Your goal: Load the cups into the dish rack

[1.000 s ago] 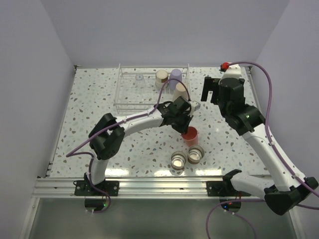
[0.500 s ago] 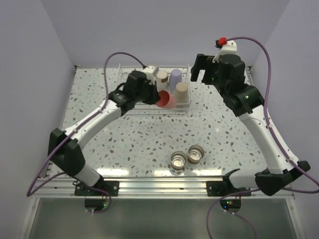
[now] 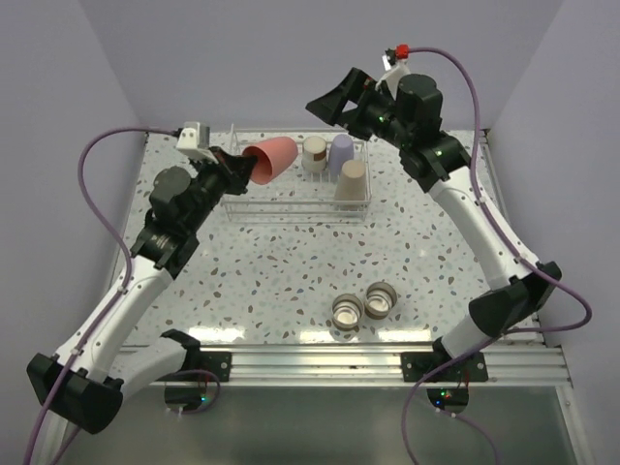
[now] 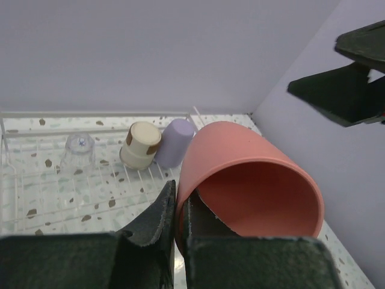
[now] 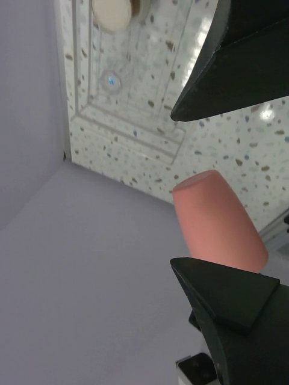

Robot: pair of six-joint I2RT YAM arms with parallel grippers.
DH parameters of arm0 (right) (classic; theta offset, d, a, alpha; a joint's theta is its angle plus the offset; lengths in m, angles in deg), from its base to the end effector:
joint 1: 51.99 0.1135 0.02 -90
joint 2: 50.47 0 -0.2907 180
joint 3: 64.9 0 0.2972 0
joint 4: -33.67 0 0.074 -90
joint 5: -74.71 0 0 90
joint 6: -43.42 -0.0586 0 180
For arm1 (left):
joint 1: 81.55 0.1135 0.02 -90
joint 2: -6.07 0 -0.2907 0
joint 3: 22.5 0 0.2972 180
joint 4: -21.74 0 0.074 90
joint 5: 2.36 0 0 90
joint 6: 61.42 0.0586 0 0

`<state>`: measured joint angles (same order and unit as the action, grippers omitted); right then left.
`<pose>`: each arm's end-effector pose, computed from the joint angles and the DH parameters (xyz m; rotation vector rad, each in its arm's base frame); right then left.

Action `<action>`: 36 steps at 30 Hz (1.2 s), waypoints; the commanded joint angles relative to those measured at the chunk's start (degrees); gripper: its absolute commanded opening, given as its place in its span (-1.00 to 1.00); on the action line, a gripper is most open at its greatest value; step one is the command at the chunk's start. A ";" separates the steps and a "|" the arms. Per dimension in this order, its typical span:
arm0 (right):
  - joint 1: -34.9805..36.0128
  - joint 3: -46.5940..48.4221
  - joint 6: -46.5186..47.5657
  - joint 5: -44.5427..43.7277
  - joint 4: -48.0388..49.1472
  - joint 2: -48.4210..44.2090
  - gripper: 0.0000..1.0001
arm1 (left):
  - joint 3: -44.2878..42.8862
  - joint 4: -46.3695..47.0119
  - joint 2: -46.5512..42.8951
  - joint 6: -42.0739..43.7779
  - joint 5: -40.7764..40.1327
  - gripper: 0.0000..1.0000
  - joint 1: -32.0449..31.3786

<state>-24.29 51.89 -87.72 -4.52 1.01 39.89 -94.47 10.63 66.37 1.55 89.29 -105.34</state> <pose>0.3657 0.2043 0.5222 0.0590 1.7911 1.0440 0.2735 -0.1224 0.4274 -0.0221 1.6065 -0.7170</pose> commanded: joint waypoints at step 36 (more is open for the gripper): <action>10.70 -0.47 -44.46 24.39 38.07 11.94 0.20 | 15.49 26.27 -7.74 -2.59 -8.42 -1.00 0.76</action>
<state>-15.68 47.70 -128.44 13.23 33.31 52.37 -80.21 36.79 56.49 -0.83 82.71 -104.82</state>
